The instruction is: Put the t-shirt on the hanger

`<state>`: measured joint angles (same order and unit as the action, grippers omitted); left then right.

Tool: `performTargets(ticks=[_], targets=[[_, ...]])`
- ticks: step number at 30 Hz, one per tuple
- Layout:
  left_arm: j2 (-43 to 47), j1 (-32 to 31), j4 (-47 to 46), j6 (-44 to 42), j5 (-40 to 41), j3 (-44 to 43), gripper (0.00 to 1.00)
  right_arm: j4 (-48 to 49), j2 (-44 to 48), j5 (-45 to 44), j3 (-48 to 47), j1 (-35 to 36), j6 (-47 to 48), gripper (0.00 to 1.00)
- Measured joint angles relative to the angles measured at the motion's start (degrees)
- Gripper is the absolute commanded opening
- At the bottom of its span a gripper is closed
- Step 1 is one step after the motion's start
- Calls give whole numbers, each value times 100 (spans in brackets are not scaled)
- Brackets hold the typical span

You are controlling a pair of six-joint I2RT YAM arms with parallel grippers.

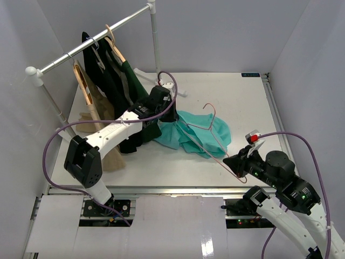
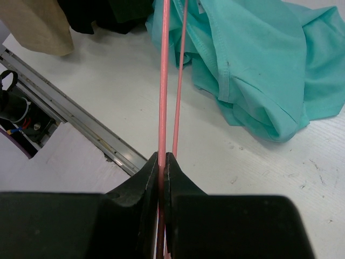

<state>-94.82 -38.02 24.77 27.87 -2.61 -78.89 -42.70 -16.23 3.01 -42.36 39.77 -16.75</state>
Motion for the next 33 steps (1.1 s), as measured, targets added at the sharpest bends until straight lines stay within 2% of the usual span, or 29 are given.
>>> performTargets(ticks=[5, 15, 26, 28, 31, 32, 33], targets=[[193, 0, 7, -96, -448, 0, 0, 310, -43, 179, 110, 0, 4, 8], [599, 0, -86, -252, -2104, -65, 0, 1322, -358, 365, 579, 0, 46, 8], [1031, -323, -596, -15, -3588, -411, 1, 3434, -431, 374, 1651, -2, -192, 8], [1029, -348, -576, 0, -3689, -407, 14, 3777, -495, 423, 1810, 0, -275, 8], [1095, -352, -446, -37, -3704, -403, 47, 4444, -582, 606, 2024, 0, -372, 8], [1144, -349, -370, -75, -3692, -402, 56, 4711, -568, 668, 2126, -1, -395, 8], [1205, -343, -283, -129, -3673, -402, 61, 5009, -530, 729, 2249, -2, -413, 8]])
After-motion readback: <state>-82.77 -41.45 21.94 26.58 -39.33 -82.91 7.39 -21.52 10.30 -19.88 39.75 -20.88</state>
